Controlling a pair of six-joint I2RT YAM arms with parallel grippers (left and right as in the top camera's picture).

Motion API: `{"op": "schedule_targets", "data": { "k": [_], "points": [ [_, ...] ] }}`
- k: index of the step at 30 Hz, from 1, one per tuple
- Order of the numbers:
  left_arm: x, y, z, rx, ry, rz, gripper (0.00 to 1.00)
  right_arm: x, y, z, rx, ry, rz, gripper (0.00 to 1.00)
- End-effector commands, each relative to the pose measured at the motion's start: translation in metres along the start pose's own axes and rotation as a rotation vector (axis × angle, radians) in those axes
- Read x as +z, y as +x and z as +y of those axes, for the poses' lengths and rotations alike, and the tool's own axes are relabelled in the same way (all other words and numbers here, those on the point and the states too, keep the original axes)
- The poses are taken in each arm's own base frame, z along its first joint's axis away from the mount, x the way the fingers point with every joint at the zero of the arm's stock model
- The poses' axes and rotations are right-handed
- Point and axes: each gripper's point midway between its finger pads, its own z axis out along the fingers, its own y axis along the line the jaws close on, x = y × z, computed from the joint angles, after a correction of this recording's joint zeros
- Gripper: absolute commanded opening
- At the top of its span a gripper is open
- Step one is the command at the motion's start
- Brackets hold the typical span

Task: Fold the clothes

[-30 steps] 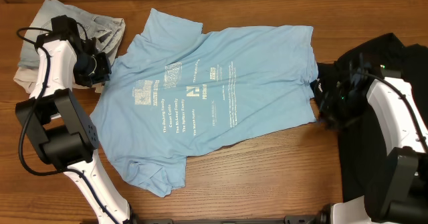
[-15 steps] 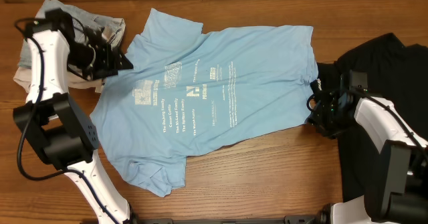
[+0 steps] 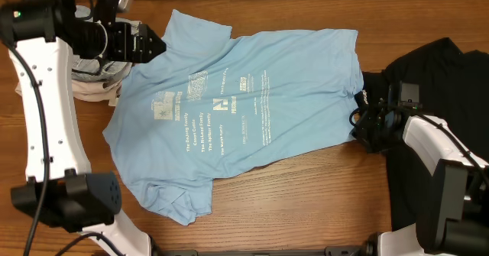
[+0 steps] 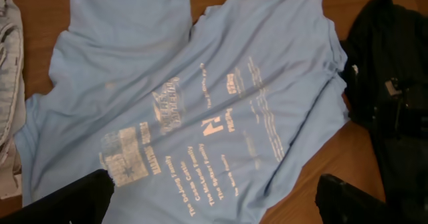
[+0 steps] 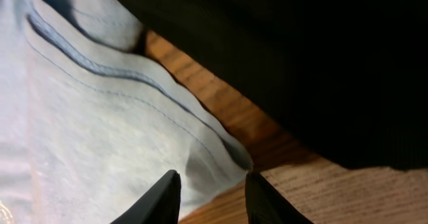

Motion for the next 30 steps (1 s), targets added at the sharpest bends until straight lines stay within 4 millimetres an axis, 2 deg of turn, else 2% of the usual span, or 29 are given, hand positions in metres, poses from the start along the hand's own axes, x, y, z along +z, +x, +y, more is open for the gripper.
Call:
{"op": "schedule_targets", "data": {
  "k": [1,6,11,12,16,21,24,26,30],
  "points": [
    [0.000,0.004,-0.004,-0.008,0.005,0.019,1.00,0.002,-0.002,-0.001,0.009,0.010,-0.024,0.35],
    [-0.001,0.015,-0.007,-0.037,0.016,0.062,1.00,0.011,0.001,-0.006,0.014,0.006,-0.038,0.33],
    [-0.001,0.018,-0.008,-0.044,0.019,0.073,1.00,0.009,0.001,-0.008,0.016,0.010,-0.032,0.07],
    [-0.001,0.018,-0.008,-0.044,0.019,0.073,1.00,0.006,0.002,-0.008,0.022,0.016,-0.021,0.04],
    [-0.001,0.018,-0.008,-0.044,0.018,0.073,1.00,-0.026,0.004,-0.007,0.010,0.071,0.026,0.04],
    [-0.001,0.020,-0.004,-0.045,-0.007,0.082,1.00,-0.104,-0.002,-0.027,0.018,0.302,-0.027,0.04],
    [-0.001,0.020,0.000,-0.043,-0.029,0.087,1.00,-0.137,-0.002,-0.030,0.014,0.355,-0.062,0.04],
    [-0.001,0.021,0.000,-0.043,-0.028,0.087,1.00,-0.145,0.002,-0.030,0.014,0.356,-0.061,0.04],
    [-0.001,0.021,0.002,-0.043,-0.041,0.092,1.00,-0.147,0.012,-0.035,0.017,0.377,-0.022,0.04]
  ]
}}
